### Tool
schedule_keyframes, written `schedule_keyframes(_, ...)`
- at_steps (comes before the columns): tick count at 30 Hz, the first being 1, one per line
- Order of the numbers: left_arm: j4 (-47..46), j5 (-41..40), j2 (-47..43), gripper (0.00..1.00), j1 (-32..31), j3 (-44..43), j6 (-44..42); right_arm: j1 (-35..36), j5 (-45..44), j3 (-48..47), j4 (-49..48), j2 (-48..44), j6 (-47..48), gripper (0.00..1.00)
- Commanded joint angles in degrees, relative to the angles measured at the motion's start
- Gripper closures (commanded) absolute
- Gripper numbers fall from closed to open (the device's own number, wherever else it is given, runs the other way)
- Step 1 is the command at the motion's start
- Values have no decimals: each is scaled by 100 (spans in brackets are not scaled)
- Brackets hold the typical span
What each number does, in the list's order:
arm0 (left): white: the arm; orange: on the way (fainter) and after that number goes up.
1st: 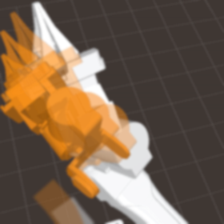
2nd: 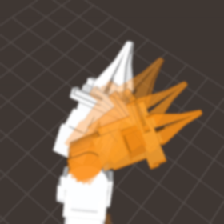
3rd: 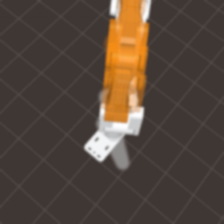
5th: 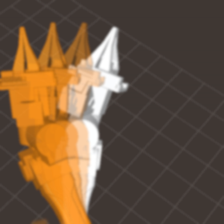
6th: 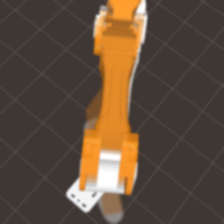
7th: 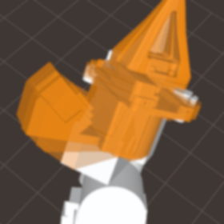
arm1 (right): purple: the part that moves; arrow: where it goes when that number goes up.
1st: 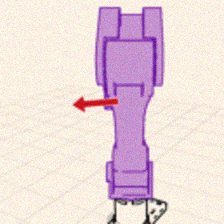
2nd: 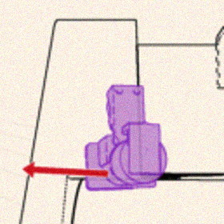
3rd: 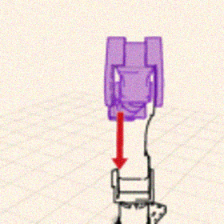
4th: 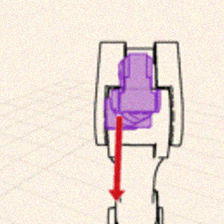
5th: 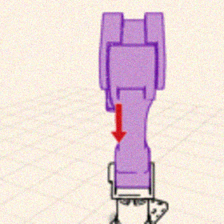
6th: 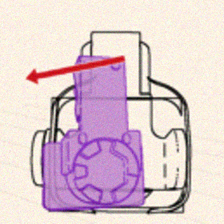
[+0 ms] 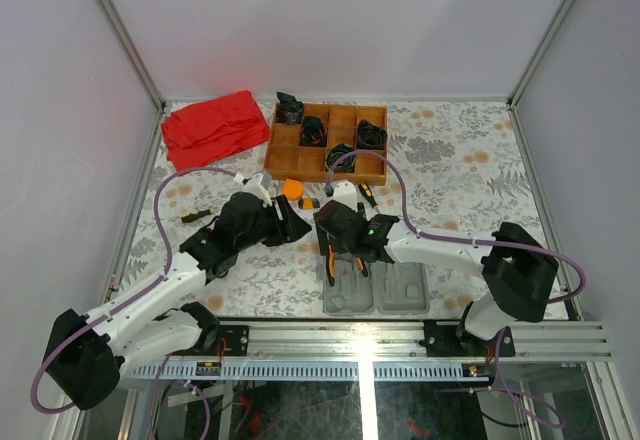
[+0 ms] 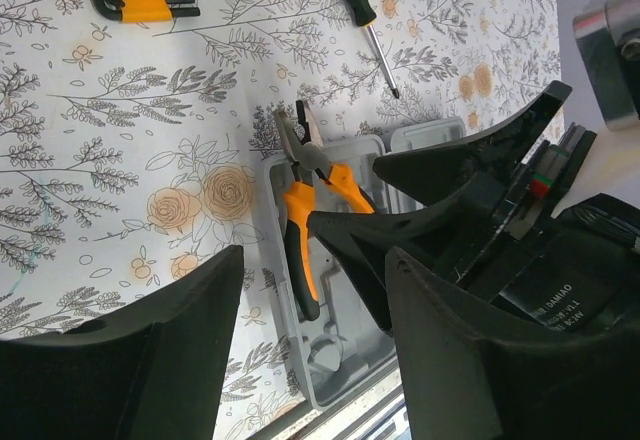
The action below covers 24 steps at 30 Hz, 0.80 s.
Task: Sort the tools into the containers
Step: Pick up the pliers from the storage box.
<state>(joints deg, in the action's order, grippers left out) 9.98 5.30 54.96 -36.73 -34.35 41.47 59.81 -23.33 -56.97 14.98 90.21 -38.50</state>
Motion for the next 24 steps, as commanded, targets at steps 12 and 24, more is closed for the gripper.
schedule_keyframes(12, -26, -71, -69, 42, -18, 117, -35, -35, -330, -406, 274, 684, -166, 29)
schedule_keyframes(24, -9, -81, -6, 43, -18, 84, -35, -108, -269, -541, 310, 1191, -130, 46)
